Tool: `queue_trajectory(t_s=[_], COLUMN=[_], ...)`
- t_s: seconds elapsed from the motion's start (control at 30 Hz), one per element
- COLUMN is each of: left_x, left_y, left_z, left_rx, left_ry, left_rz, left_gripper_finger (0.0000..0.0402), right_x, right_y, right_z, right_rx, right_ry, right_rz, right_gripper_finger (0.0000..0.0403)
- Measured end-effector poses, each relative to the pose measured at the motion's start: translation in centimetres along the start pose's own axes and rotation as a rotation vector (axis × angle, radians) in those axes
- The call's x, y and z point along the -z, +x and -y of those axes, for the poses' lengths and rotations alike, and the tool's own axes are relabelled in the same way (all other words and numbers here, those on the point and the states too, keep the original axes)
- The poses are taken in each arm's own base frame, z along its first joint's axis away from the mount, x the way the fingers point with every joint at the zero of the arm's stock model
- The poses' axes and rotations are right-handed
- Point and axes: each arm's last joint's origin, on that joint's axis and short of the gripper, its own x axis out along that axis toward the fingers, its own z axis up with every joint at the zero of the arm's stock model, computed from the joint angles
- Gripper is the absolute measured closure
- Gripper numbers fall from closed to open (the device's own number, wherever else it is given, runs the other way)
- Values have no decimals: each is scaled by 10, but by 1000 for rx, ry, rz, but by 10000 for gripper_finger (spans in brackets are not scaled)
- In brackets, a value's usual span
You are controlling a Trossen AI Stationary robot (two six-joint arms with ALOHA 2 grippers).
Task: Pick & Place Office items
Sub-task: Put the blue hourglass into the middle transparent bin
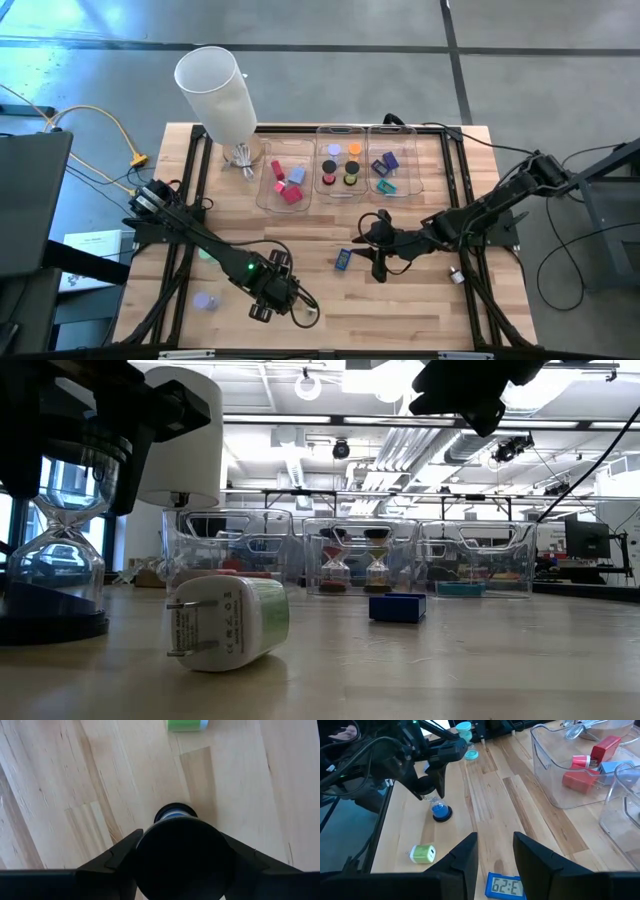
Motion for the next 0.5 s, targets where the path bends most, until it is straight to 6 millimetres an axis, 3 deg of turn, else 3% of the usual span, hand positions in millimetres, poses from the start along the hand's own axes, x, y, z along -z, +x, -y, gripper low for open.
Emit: queue_trajectory(t_s=[0.33,0.5], left_x=[1,-3], left_y=[-2,-18], left_z=[2,-5], left_rx=[7,18], left_ry=[-27,-75], left_rz=[2,20], left_gripper_finger=[203,203], right_x=[-1,-3], right_y=[0,0], right_z=[0,-4], right_rx=[-3,-62], right_ry=[21,37], right_rz=[5,13], right_gripper_finger=[292,292])
